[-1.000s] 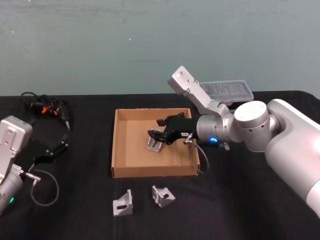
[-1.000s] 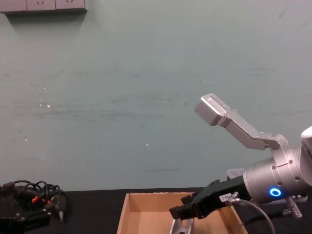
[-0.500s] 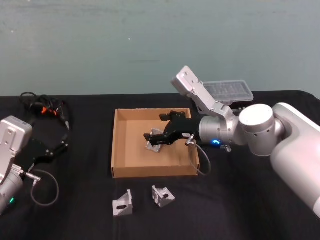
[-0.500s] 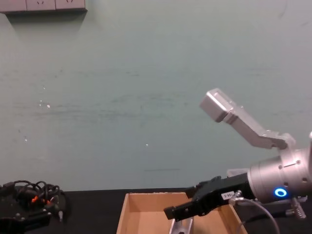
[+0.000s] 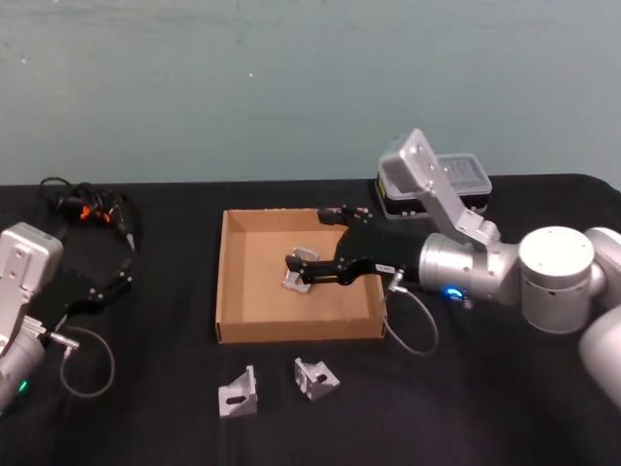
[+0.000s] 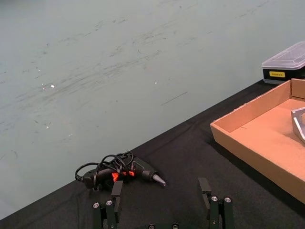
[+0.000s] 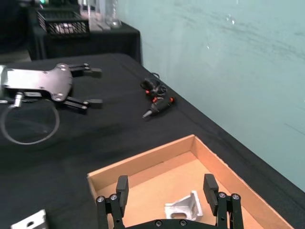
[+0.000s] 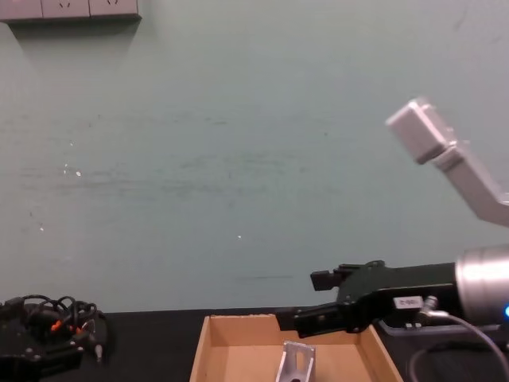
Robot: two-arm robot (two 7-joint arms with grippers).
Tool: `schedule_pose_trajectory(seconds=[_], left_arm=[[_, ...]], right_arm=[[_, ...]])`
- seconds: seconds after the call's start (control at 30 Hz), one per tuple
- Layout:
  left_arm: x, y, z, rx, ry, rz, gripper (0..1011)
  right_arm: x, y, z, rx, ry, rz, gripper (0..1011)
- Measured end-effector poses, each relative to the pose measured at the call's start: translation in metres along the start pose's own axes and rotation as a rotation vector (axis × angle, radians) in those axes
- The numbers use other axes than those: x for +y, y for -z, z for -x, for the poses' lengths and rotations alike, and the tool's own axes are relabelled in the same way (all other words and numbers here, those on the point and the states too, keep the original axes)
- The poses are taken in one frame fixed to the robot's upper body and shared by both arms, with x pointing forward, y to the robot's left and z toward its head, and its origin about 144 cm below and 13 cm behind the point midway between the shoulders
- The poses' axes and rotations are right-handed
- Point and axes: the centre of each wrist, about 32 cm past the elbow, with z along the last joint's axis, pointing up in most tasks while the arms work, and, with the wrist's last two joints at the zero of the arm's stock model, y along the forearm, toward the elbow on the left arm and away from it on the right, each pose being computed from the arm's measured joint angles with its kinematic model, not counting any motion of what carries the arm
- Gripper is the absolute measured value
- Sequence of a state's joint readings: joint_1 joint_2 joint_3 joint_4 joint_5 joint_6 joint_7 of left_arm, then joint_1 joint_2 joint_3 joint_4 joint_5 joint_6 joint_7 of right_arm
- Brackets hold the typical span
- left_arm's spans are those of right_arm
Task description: Use one hand to pick up the angle iron from the table and place it into the box.
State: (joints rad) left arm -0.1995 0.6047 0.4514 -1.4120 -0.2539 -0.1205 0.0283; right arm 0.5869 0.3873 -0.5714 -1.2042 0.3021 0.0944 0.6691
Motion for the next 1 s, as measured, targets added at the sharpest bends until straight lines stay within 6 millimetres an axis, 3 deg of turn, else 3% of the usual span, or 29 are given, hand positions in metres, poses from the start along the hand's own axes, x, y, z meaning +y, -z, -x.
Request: schedule_pose_trajectory(seconds=[0.23,0.5,0.73,1.0], left_arm=[[0.0,0.0,0.0,0.0,0.0,0.0,1000],[0.0,0.0,0.0,0.0,0.0,0.0,1000],[0.0,0.0,0.0,0.0,0.0,0.0,1000],[0.0,0.0,0.0,0.0,0.0,0.0,1000]], right_arm=[[-0.023,0.015,0.011,0.009,-0.046,-0.051,1004],[-0.041,0.031,0.016,-0.022,-0.224,-0.08,1004],[-0.041,0.038,0.013,-0.05,-0.39,-0.057,1004],[-0.033,0.04,0.012,-0.068,-0.467,-0.008,1004]])
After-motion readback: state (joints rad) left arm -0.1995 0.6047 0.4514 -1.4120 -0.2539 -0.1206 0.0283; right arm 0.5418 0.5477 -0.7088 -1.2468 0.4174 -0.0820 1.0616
